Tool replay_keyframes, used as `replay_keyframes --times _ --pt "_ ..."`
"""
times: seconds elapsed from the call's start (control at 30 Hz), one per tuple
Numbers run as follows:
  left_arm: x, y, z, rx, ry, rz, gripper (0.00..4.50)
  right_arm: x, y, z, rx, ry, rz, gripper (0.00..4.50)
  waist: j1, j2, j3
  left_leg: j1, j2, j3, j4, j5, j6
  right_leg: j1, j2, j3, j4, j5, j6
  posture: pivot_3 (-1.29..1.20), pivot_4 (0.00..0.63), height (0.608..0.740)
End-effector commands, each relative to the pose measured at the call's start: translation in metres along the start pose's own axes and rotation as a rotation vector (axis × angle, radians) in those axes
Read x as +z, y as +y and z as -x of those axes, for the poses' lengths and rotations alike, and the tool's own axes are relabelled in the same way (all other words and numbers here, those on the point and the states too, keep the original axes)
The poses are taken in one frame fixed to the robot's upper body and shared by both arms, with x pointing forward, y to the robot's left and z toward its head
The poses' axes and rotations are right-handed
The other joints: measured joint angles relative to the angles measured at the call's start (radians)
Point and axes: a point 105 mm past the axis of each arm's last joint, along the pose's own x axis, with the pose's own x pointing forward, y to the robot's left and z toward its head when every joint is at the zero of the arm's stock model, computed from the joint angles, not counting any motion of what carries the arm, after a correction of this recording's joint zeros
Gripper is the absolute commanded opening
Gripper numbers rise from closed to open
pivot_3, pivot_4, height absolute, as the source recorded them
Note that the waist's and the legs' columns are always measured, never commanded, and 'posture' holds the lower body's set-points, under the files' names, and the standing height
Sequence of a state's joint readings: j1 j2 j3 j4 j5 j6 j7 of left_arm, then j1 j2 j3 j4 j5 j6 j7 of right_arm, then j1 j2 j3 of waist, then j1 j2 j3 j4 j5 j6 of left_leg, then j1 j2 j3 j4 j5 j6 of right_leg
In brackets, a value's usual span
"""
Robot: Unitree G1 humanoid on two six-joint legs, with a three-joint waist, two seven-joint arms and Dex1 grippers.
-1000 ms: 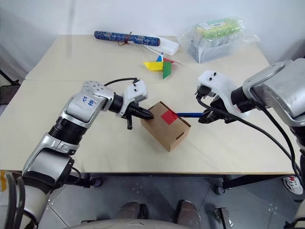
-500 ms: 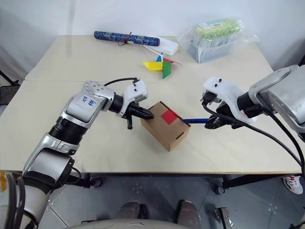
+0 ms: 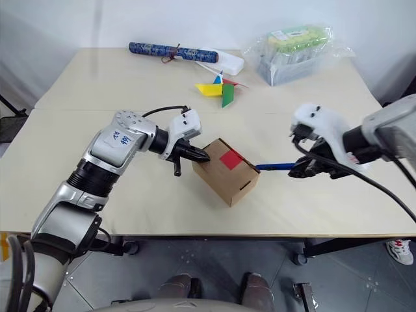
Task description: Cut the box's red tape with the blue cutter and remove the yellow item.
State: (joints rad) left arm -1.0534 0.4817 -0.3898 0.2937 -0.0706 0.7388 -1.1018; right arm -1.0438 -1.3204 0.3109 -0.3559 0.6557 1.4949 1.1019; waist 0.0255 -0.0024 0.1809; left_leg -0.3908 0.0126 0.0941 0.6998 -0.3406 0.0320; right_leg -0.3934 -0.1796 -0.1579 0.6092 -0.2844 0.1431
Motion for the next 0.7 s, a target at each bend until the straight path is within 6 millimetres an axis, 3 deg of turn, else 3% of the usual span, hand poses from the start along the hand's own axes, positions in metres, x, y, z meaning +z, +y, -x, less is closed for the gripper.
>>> replay_keyframes --times 0.03,0.17,0.3,0.33,0.43,0.63,0.7 --pt "-0.033 0.003 -0.008 0.035 0.117 0.060 0.00 0.014 0.002 0.031 -0.040 -0.128 0.055 0.19 -0.002 0.000 0.000 0.000 0.000 0.000 0.000 0.000 0.000 0.000 0.000 0.000 0.000 0.000 0.000 0.00 0.150 0.740" --pt "-0.033 0.004 -0.009 0.033 0.121 0.055 0.00 0.021 0.003 0.055 -0.047 -0.257 0.041 0.19 -0.001 0.000 0.000 0.000 0.001 0.000 0.000 0.000 0.001 0.001 0.000 0.000 -0.001 0.000 0.000 0.00 0.150 0.740" --pt "-0.033 0.005 -0.009 0.033 0.122 0.051 0.00 0.024 0.003 0.063 -0.056 -0.329 0.035 0.19 -0.001 0.000 0.000 0.001 0.002 0.000 0.000 0.000 0.001 0.001 -0.001 0.001 -0.001 0.000 0.000 0.00 0.150 0.740" --pt "-0.031 0.006 -0.009 0.033 0.122 0.046 0.00 0.024 -0.008 0.063 -0.119 -0.383 0.025 0.19 -0.001 0.000 0.000 0.001 0.002 0.000 0.000 0.000 0.001 0.001 -0.001 0.001 -0.001 0.000 0.000 0.00 0.150 0.740" --pt "-0.029 0.008 -0.011 0.031 0.124 0.032 0.00 -0.002 -0.042 0.041 -0.331 -0.443 -0.019 0.19 0.001 -0.011 -0.007 0.002 0.001 -0.001 0.000 0.001 0.001 0.003 0.000 -0.001 -0.001 0.000 0.000 0.00 0.150 0.740" --pt "-0.026 0.006 -0.012 0.015 0.113 0.021 0.00 -0.042 -0.046 -0.001 -0.422 -0.561 -0.076 0.19 0.003 -0.005 -0.008 0.001 -0.002 0.001 0.000 0.002 0.003 0.002 -0.002 0.000 -0.001 0.001 0.001 0.00 0.150 0.740" --pt "-0.026 0.006 -0.012 0.013 0.112 0.022 0.00 -0.060 -0.056 -0.012 -0.505 -0.586 -0.150 0.19 0.002 -0.005 -0.008 0.001 -0.003 0.001 -0.001 0.003 0.002 0.002 -0.002 0.000 0.000 0.001 0.001 0.00 0.150 0.740"
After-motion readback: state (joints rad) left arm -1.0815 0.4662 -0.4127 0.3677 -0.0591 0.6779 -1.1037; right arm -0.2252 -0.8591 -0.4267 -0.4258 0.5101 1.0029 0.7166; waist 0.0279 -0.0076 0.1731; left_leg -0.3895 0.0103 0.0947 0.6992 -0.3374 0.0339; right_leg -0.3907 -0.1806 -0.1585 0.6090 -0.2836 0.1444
